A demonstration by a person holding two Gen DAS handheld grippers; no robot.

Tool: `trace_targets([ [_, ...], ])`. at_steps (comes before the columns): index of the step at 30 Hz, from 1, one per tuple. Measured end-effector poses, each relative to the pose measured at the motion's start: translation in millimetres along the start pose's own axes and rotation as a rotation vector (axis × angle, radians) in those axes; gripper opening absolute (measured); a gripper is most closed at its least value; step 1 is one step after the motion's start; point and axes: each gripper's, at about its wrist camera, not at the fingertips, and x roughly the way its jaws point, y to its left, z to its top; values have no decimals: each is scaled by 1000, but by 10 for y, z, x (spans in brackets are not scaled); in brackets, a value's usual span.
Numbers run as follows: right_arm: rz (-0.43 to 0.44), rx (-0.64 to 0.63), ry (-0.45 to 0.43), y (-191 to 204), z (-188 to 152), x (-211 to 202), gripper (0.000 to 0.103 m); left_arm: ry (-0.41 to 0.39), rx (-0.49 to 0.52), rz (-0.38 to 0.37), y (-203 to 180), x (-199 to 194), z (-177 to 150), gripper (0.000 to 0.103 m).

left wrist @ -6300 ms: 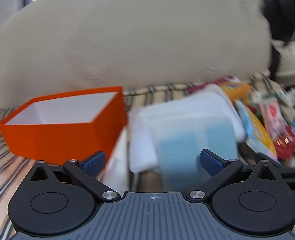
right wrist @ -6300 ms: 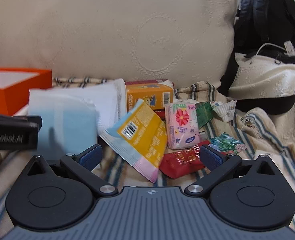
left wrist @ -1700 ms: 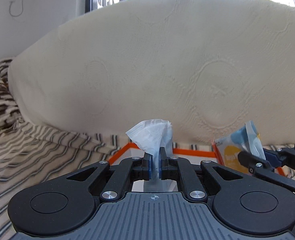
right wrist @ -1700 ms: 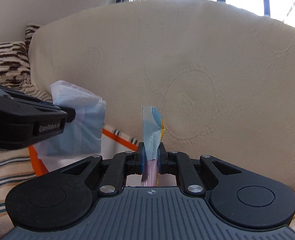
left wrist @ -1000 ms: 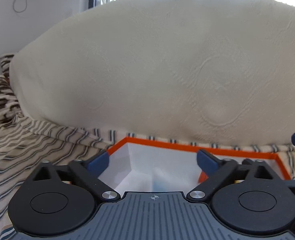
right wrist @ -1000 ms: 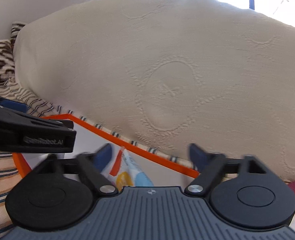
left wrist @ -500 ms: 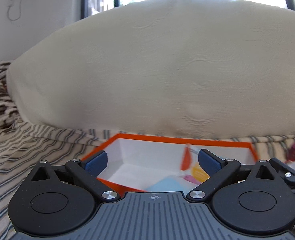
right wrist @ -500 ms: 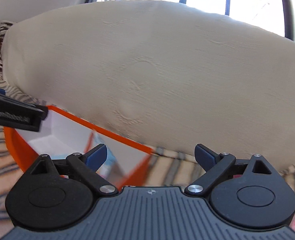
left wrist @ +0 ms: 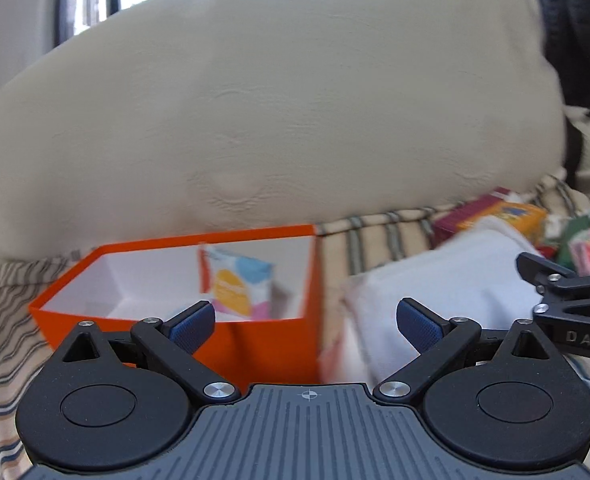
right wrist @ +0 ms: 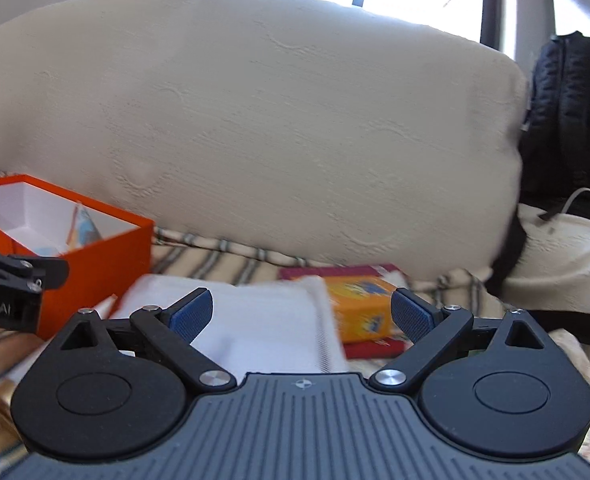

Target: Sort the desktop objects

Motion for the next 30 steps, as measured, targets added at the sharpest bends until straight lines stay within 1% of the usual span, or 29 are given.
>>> trace_targets([
  [2,-2,0,9,-59,-31,-4,97,9,16,-26,-74,40,31,102],
  [5,-6,-1,22,-82,-60,15,97,32,32,-39,-169,174,71,102],
  [9,10,15,43,-178,-95,102,97,67,1,-66,-210,333,127,102],
  [11,14,18,53,-215,-115,159,97,84,-2,-49,-232,420,161,102],
  [13,22,24,67,-239,-145,218,97,99,-15,-48,-236,508,174,102],
  [17,66,63,94,-277,-217,314,97,134,-49,-22,-235,661,226,102],
  [20,100,76,98,-285,-225,344,97,149,-59,24,-273,768,264,102],
  [23,132,75,104,-265,-207,384,97,176,-75,50,-315,864,274,102],
  [24,144,74,105,-258,-203,398,97,190,-80,54,-330,897,267,102],
  [26,169,75,111,-256,-199,427,97,215,-88,39,-350,961,245,102],
  [30,208,85,131,-261,-206,482,97,222,-76,38,-355,1015,201,103],
])
